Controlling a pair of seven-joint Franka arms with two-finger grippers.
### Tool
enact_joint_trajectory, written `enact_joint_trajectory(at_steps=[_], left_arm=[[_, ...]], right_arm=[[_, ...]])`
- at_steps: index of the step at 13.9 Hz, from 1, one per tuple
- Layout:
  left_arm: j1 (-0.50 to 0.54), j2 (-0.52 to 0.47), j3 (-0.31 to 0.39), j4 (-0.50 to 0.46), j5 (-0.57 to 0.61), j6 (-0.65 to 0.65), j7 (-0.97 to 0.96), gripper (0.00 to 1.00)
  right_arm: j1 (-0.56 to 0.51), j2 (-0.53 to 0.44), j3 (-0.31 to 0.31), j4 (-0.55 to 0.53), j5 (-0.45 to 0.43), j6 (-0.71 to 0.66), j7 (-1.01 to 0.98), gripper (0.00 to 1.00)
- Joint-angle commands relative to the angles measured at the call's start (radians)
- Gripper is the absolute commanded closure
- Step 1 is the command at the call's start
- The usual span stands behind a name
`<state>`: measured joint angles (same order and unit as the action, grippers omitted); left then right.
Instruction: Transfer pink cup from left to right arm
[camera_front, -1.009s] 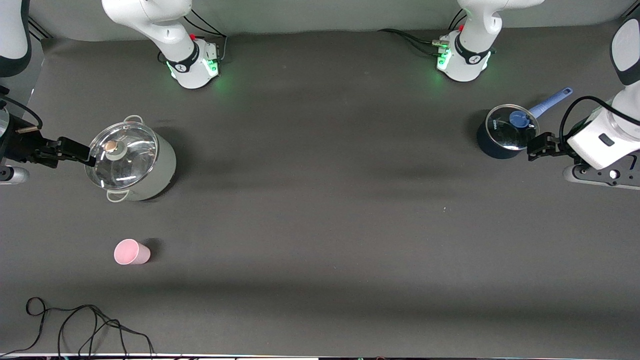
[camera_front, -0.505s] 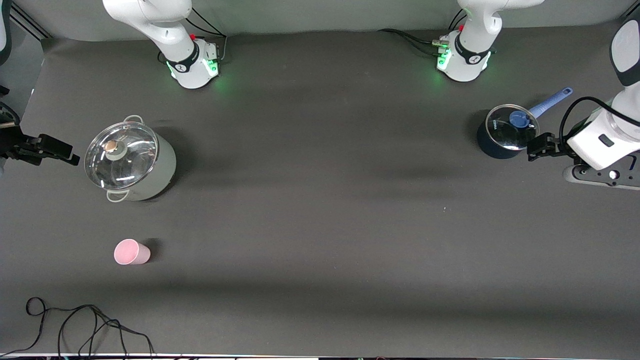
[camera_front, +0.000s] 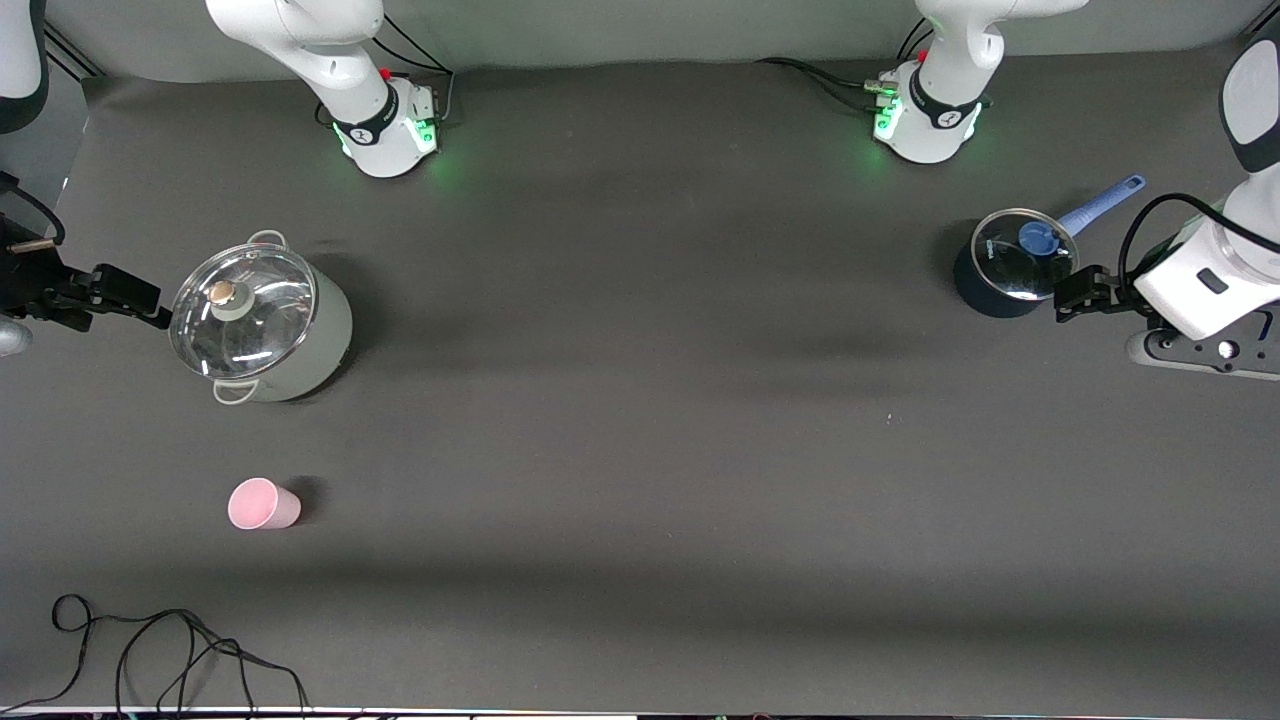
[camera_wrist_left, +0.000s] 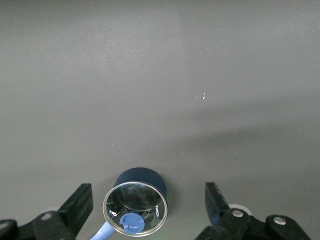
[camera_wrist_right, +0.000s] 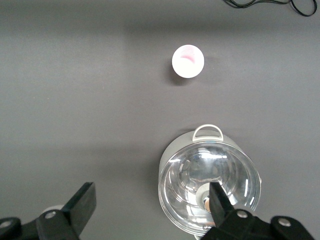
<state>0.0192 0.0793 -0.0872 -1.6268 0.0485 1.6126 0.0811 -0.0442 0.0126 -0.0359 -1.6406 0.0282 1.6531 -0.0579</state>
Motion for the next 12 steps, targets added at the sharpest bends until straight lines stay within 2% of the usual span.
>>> enact_joint_trajectory(at_steps=[1, 12], left_arm=[[0.007, -0.013, -0.003, -0.016, -0.010, 0.013, 0.012, 0.00], [0.007, -0.013, -0.003, -0.016, -0.010, 0.013, 0.012, 0.00]], right_arm=[[-0.003, -0.017, 0.004, -0.012, -0.019, 0.014, -0.010, 0.00], [0.004, -0.023, 0.004, -0.012, -0.022, 0.001, -0.013, 0.00]])
